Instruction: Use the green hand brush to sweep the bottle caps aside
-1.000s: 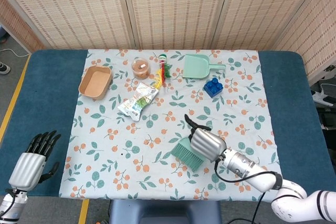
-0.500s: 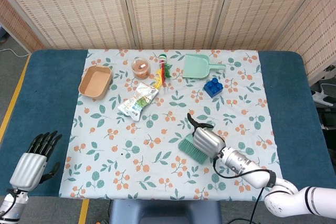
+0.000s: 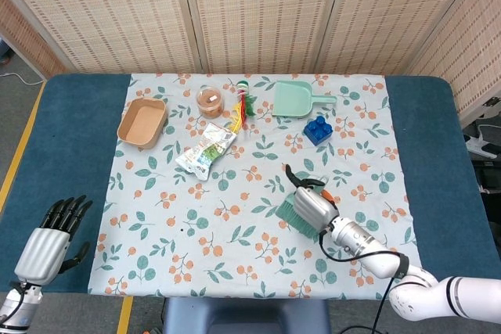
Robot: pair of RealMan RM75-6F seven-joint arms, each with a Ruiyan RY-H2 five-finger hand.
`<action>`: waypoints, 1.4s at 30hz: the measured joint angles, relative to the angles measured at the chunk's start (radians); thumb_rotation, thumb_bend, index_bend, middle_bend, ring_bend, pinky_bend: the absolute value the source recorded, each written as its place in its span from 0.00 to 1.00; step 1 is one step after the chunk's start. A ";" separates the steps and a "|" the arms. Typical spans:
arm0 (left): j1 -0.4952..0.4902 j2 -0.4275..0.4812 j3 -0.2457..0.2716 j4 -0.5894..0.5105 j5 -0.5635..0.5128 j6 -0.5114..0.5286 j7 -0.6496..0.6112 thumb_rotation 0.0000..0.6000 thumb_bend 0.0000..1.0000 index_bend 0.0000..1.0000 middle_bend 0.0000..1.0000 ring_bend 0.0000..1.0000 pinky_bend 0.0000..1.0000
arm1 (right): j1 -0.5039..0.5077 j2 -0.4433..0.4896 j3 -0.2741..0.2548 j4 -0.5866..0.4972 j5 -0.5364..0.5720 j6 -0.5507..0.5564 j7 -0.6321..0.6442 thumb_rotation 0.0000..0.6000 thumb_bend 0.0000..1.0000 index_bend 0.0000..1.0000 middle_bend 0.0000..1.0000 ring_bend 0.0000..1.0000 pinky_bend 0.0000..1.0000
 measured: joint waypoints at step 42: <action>-0.005 -0.017 0.004 -0.002 -0.013 -0.025 0.044 1.00 0.39 0.00 0.00 0.00 0.07 | 0.071 -0.057 -0.077 0.366 0.270 0.100 -0.104 1.00 0.50 1.00 0.86 0.63 0.08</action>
